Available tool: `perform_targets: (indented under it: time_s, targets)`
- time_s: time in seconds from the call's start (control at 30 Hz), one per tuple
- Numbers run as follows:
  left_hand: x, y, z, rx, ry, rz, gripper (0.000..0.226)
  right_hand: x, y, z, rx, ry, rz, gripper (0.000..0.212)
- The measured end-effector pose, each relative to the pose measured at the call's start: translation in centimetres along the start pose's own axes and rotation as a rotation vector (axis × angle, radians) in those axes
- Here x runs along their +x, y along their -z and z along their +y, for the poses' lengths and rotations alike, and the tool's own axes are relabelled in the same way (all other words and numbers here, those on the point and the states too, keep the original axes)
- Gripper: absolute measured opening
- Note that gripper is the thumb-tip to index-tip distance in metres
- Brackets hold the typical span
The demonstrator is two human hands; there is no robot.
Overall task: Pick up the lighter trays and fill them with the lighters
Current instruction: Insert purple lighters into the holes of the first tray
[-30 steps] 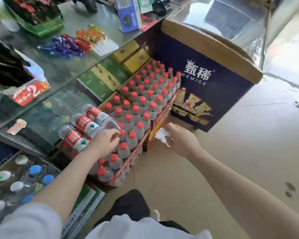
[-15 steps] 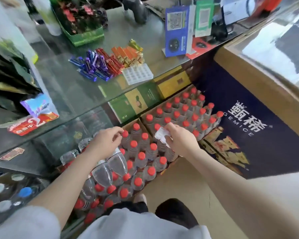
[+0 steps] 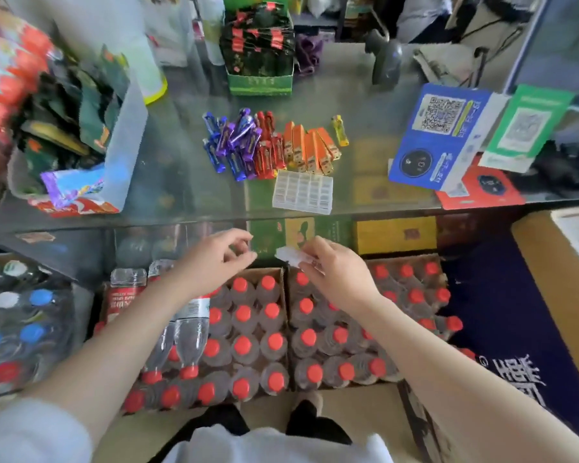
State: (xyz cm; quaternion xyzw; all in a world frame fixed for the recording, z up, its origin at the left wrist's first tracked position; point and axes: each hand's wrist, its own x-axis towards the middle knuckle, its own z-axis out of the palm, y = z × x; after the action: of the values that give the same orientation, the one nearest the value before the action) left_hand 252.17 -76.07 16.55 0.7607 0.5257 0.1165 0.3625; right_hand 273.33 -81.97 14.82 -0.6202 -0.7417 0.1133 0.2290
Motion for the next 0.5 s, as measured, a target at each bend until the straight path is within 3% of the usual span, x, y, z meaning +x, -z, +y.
perform_targets:
  time_s: [0.1,0.3,0.4,0.5]
  targets:
    - [-0.1,-0.4,1.7,-0.206,0.114,0.021,0.062,2.1,1.4,-1.1,0.004,0.254,0.134,0.01]
    - [-0.3,1.0,2.8,-0.592,0.08,0.269,0.057,5.1,1.8,-2.5,-0.031,0.502,0.216,0.014]
    - [-0.8,2.8,1.5,-0.443,-0.032,0.351,0.066,6.7,1.5,-3.2,-0.089,0.579,0.145,0.021]
    - [-0.8,5.3,-1.4,-0.134,-0.118,0.411,0.069,9.0,0.6,-4.1,-0.014,0.473,0.076,0.029]
